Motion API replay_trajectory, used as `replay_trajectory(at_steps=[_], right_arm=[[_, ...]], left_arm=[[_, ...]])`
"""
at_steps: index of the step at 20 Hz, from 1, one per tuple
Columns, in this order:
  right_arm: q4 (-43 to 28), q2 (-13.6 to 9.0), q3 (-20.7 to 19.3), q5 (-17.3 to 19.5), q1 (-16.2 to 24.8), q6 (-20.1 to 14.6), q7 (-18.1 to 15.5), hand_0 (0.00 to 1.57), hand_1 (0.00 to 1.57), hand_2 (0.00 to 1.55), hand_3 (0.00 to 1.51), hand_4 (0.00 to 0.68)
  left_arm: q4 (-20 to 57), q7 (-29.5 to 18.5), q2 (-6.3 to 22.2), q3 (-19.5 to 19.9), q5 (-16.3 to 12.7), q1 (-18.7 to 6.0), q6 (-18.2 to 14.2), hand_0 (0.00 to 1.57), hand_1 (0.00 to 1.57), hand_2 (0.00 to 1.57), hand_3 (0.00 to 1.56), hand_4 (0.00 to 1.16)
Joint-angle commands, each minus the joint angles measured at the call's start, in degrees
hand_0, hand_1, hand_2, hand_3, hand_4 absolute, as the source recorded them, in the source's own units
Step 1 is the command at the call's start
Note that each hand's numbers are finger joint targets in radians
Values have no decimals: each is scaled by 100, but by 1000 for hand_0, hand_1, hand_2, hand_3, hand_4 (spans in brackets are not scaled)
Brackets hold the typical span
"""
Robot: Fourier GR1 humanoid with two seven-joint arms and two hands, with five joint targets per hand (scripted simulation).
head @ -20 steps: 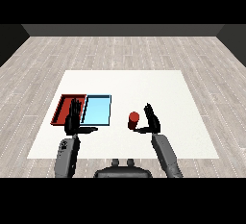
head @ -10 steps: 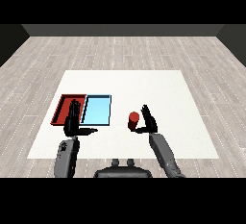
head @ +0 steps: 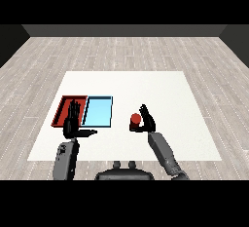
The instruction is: Pick the red can and put it in the red box
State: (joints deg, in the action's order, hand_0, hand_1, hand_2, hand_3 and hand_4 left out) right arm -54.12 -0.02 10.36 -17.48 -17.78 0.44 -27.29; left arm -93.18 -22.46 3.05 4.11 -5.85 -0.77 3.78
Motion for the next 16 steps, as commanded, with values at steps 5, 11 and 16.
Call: replay_trajectory(at_steps=[5,11,16], right_arm=[[424,2,370,-334,-303,-141,-255,0,0,0,0,0],[1090,2,291,-750,-899,-35,-364,0,0,0,0,0],[1009,2,984,-993,-867,-631,-264,0,0,0,0,0]], left_arm=[[466,-380,-32,66,-63,-86,109,0,0,0,0,0],[-331,130,-162,-283,207,177,-175,0,0,0,0,0],[383,-147,-45,13,53,-309,-69,0,0,0,0,0]])
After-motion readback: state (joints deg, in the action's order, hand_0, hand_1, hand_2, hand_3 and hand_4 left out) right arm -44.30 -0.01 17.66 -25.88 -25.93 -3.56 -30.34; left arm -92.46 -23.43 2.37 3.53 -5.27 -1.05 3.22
